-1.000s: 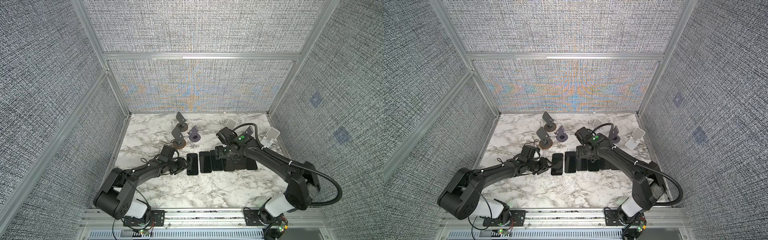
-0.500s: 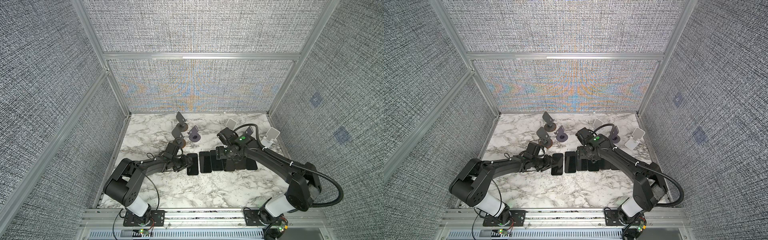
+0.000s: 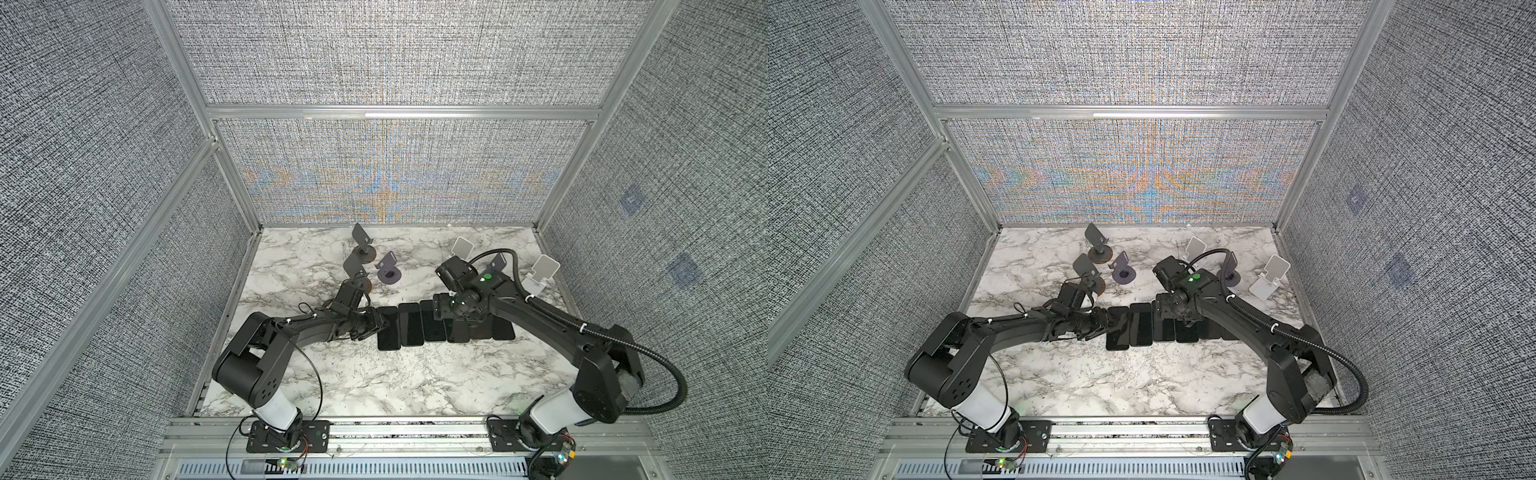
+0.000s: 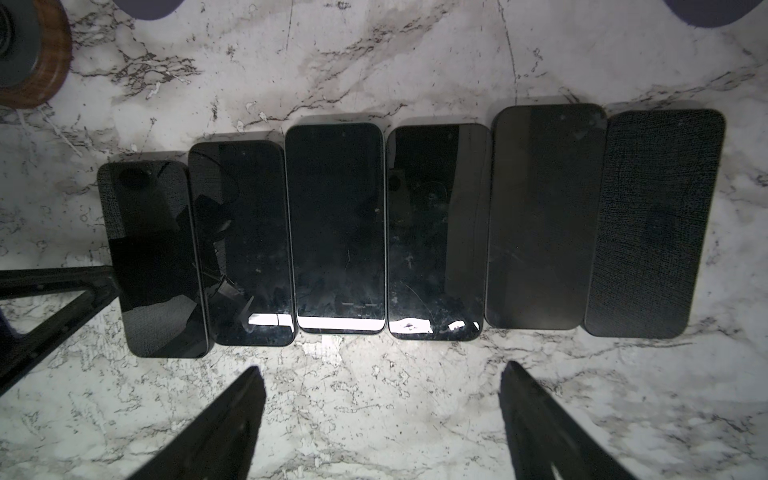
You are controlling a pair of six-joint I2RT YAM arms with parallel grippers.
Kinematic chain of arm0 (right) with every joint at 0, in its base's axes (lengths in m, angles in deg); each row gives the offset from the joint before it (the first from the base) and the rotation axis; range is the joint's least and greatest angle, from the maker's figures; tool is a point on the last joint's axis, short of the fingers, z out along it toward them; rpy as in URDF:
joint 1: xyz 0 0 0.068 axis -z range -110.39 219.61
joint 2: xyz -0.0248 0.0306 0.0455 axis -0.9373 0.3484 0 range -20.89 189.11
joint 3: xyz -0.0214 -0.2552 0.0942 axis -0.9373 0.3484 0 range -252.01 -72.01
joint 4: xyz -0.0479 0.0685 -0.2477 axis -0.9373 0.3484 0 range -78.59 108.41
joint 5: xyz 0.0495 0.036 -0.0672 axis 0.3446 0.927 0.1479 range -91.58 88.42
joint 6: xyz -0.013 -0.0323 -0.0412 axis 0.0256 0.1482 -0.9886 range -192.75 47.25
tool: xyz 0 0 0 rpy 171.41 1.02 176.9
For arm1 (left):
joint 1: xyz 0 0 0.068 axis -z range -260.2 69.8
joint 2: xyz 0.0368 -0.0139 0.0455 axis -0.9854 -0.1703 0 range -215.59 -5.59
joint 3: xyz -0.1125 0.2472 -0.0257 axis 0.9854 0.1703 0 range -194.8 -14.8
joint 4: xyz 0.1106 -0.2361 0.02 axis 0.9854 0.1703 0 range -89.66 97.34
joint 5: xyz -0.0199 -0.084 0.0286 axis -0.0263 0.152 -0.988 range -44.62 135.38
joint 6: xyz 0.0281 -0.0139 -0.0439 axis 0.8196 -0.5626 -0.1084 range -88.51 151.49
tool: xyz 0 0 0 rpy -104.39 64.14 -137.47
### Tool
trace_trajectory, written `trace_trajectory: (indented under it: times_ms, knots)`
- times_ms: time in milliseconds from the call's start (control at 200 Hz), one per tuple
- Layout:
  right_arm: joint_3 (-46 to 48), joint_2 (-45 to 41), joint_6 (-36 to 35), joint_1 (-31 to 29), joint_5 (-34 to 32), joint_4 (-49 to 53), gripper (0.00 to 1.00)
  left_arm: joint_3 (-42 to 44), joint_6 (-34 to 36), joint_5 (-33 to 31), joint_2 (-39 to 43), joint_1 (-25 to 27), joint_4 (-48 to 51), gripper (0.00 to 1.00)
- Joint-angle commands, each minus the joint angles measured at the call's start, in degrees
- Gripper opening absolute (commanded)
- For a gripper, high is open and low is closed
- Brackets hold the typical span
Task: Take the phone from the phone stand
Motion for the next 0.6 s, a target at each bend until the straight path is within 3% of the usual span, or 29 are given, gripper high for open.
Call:
trace_trajectory:
  times_ms: [0,140,250,315,460,590]
  knots:
    - [0.12,-0.79,-0.58,0.41,-1.22,0.28,0.84,-0.99,2.07,-2.62,2.49,0.07,3.16,0.65]
    - [-0.15,-3.54,-3.61,1.52,-5.31,0.56,0.86,-3.65,7.19,-10.03,9.30,-0.01,12.53,0.79]
    - [1.10,-7.83,-8.38,3.11,-9.15,-2.00,0.90,-9.39,11.16,-21.89,14.67,-0.28,25.35,0.98]
    - [3.26,-10.86,-11.94,5.14,-9.63,-5.09,0.99,-12.71,15.52,-29.36,17.05,-0.54,30.68,0.98]
    - [12.25,-16.84,-21.16,10.11,-12.65,-17.74,0.99,-13.17,24.73,-45.55,21.12,-2.73,30.88,0.98]
    - [22.08,-20.00,-28.56,15.10,-12.22,-29.48,0.99,-10.86,28.33,-52.08,22.12,-9.40,27.00,0.98]
